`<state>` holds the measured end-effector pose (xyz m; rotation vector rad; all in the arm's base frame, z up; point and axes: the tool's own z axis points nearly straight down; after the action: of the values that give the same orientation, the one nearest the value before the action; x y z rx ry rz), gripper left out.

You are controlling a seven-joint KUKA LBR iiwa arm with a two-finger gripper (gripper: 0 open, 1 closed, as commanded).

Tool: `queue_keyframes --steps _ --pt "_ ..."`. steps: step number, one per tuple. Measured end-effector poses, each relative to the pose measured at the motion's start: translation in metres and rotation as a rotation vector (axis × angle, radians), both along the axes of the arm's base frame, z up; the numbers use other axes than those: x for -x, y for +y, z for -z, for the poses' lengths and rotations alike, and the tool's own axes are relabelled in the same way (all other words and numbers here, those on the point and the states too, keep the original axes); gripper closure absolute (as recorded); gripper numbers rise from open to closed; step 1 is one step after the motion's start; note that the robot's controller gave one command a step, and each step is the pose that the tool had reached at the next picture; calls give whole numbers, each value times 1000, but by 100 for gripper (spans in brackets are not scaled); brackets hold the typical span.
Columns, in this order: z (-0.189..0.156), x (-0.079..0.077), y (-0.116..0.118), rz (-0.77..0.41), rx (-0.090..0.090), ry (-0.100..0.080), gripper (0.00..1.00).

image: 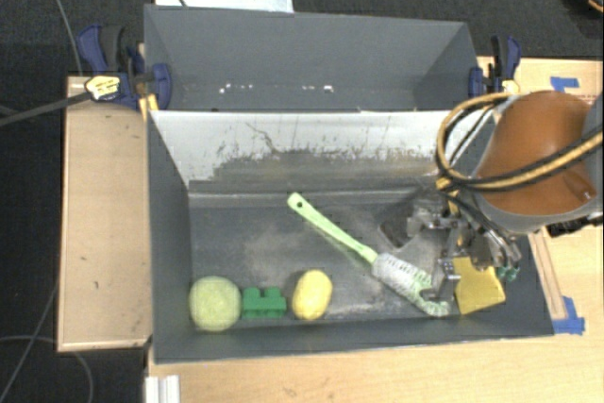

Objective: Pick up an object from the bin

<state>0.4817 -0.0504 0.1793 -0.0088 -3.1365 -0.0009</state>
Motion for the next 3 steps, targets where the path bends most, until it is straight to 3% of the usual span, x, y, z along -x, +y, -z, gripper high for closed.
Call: queue_keyframes --steps 1,2,3 --pt "-3 -2 0 -4 1 -7 0" --pt "111 6 -25 287 1 -3 0" --pt "53 -4 -31 324 0 -13 0"
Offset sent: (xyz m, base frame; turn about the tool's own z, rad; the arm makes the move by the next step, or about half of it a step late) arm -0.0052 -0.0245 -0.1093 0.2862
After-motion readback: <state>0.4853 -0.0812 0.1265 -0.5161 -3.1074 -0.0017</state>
